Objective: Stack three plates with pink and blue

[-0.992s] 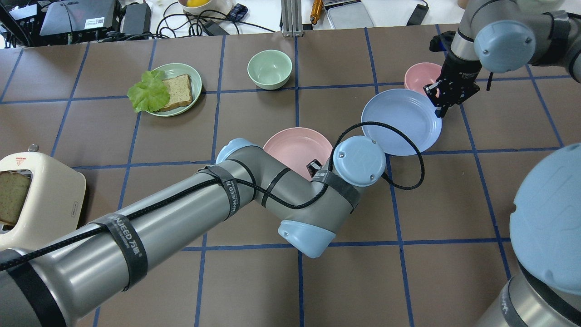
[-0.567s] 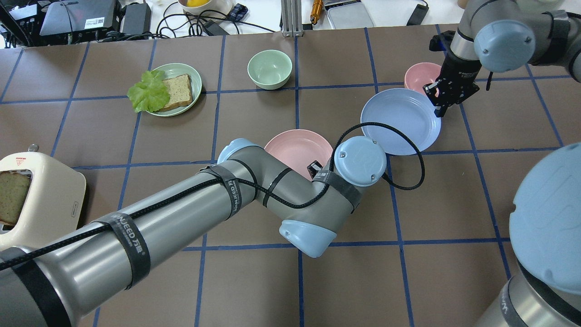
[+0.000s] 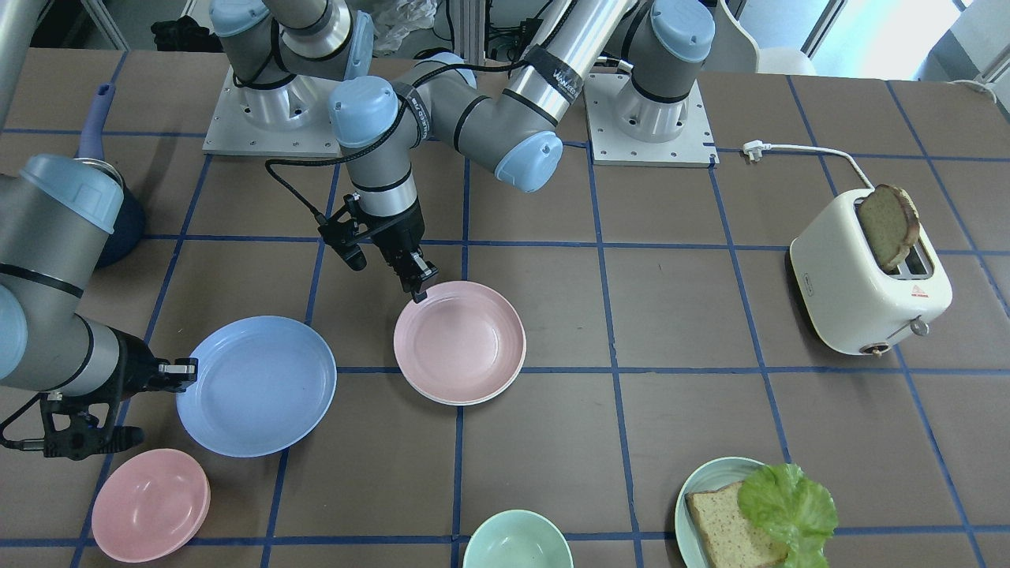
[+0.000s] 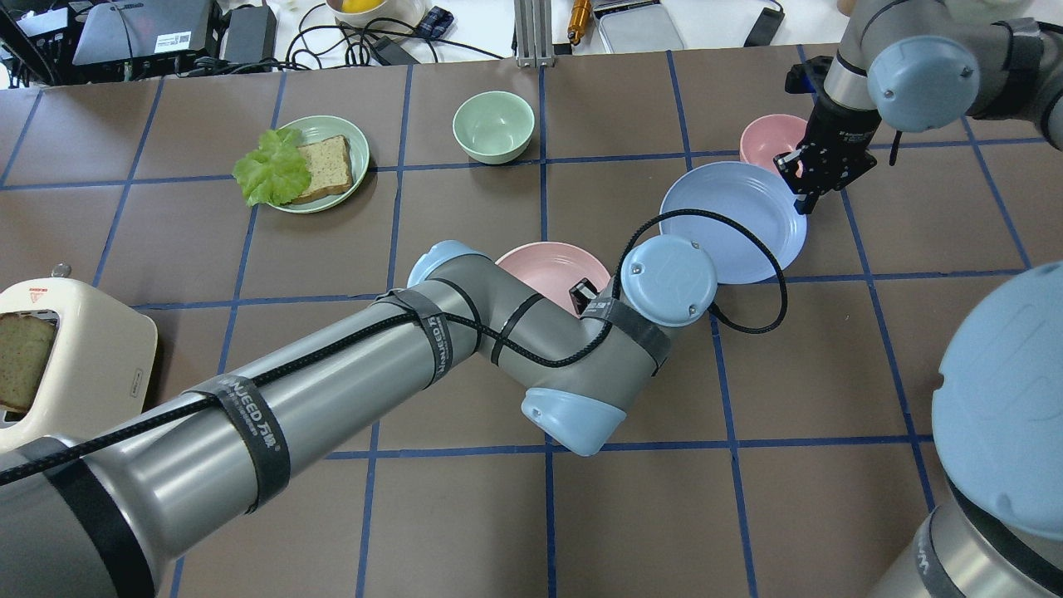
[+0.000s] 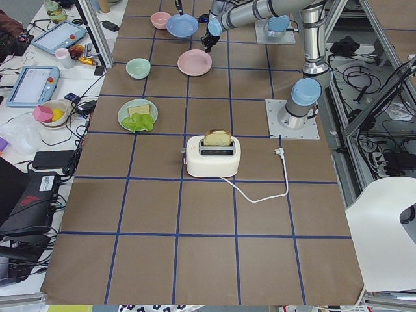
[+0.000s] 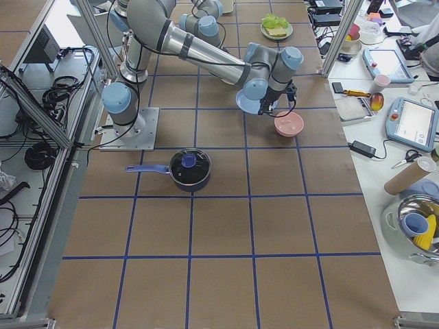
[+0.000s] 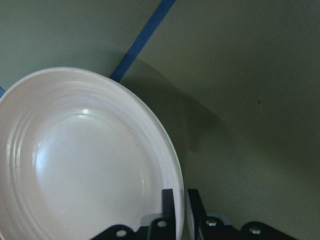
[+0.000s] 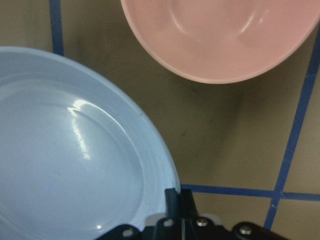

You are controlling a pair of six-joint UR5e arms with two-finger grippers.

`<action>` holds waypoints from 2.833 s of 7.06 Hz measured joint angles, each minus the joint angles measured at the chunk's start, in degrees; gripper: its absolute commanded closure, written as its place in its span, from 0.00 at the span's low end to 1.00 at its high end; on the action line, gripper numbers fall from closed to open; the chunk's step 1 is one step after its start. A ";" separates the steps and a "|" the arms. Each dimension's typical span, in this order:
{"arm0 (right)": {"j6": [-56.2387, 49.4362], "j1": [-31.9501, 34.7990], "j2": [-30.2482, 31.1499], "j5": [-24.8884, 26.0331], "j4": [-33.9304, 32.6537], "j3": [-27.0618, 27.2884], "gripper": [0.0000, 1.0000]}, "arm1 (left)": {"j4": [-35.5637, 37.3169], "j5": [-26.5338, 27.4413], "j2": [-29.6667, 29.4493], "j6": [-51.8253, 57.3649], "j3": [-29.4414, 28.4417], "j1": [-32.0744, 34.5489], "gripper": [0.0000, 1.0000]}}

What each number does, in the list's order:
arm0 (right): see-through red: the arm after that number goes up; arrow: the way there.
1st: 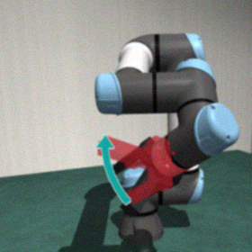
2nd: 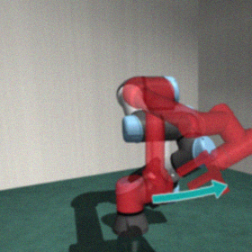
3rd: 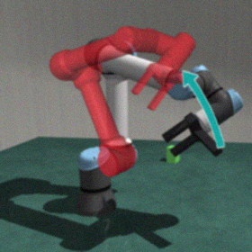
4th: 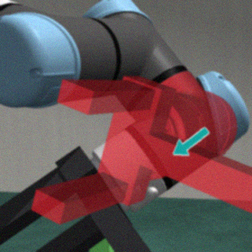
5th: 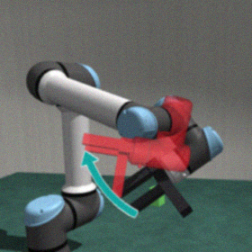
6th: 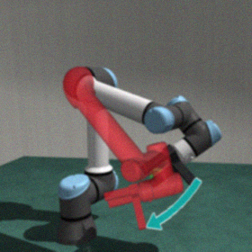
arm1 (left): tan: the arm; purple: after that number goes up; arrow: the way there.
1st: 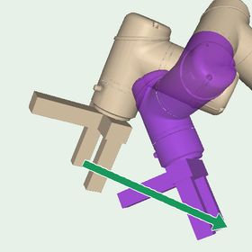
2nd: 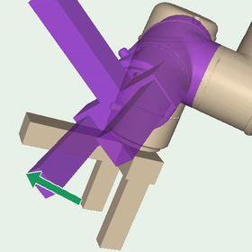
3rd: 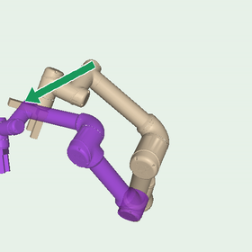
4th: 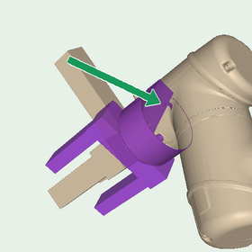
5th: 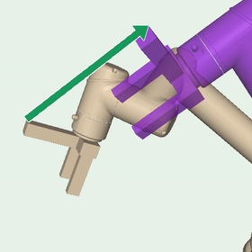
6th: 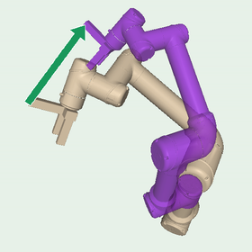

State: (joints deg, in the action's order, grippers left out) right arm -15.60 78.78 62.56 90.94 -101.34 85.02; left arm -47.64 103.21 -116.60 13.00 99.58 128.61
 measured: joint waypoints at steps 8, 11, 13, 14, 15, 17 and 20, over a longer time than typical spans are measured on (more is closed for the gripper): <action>12.67 9.49 0.86 -4.60 3.16 0.25 1.00 | -6.29 -0.22 13.56 0.12 -2.33 -7.74 0.00; 13.09 11.49 1.06 -4.90 3.88 0.29 1.00 | -15.72 -4.99 18.75 0.59 -5.94 -16.06 0.00; 16.29 14.76 1.89 -4.91 5.42 0.76 1.00 | -22.91 -5.61 21.62 1.79 -8.75 -22.28 0.00; 19.41 17.69 1.97 -4.84 5.28 1.11 1.00 | -27.68 -5.72 22.59 3.13 -11.04 -25.90 0.00; 22.05 20.62 1.68 -4.91 4.95 1.50 1.00 | -33.24 -5.79 23.13 4.49 -14.20 -29.62 0.00; 25.00 24.00 0.43 -4.88 1.85 3.14 1.00 | -41.23 -8.36 23.23 6.34 -18.82 -35.30 0.00; 27.17 25.55 -1.10 -4.21 -2.19 4.23 0.00 | -43.61 -11.89 23.40 6.04 -17.79 -39.53 0.00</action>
State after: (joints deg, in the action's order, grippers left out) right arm 11.57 104.33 61.46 86.73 -103.53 89.25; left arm -91.25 91.33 -93.20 19.04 81.79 89.08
